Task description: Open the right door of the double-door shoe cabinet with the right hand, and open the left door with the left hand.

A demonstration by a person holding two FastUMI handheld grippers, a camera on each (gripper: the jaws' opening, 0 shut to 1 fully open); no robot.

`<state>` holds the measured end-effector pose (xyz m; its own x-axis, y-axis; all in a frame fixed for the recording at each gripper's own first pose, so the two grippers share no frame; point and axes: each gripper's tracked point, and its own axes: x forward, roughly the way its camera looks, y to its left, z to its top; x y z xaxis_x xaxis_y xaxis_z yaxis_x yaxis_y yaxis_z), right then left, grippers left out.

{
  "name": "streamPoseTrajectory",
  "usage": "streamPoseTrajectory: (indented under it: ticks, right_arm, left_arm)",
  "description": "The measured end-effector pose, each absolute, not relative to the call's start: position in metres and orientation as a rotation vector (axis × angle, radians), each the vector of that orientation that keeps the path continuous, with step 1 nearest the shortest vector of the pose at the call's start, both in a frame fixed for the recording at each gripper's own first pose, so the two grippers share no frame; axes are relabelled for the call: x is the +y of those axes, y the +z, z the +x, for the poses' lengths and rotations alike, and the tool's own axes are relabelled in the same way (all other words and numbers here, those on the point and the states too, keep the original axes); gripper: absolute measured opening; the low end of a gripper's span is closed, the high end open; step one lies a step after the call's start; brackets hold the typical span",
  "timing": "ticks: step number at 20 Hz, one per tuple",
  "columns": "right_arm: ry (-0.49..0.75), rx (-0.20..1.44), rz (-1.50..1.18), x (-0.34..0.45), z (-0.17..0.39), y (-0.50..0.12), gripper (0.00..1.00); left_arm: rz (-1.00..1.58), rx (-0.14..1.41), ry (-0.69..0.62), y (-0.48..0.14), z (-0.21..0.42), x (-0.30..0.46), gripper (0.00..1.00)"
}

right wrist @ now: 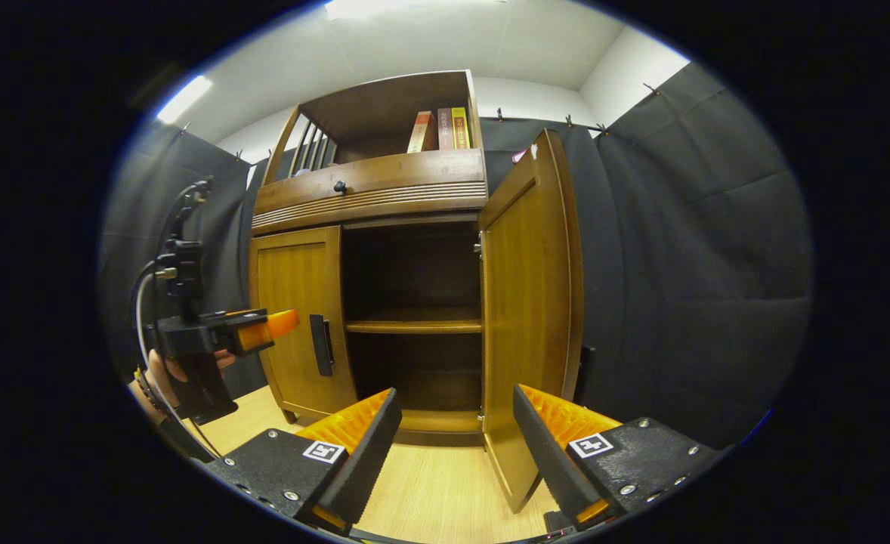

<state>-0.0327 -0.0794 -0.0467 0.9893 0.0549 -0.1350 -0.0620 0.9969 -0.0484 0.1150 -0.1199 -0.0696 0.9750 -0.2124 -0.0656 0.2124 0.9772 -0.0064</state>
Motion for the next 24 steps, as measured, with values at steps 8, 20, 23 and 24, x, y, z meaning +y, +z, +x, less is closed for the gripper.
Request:
streamPoseTrajectory:
  ticks: [8,20,23,24]
  right_arm:
    - [0.010,0.123,-0.053,-0.091,-0.044,-0.040,0.92]
    - [0.005,0.145,-0.060,-0.089,-0.044,-0.049,0.92]
    - [0.003,0.148,-0.046,-0.088,-0.045,-0.052,0.92]
    - [0.004,0.149,-0.040,-0.087,-0.047,-0.053,0.93]
  left_arm:
    - [-0.072,0.121,-0.181,-0.120,0.191,-0.125,0.97]
    - [-0.041,0.135,-0.123,-0.140,0.221,-0.105,0.88]
    - [0.040,0.107,-0.155,-0.135,0.221,-0.116,0.70]
    - [0.071,0.099,-0.159,-0.135,0.221,-0.119,0.67]
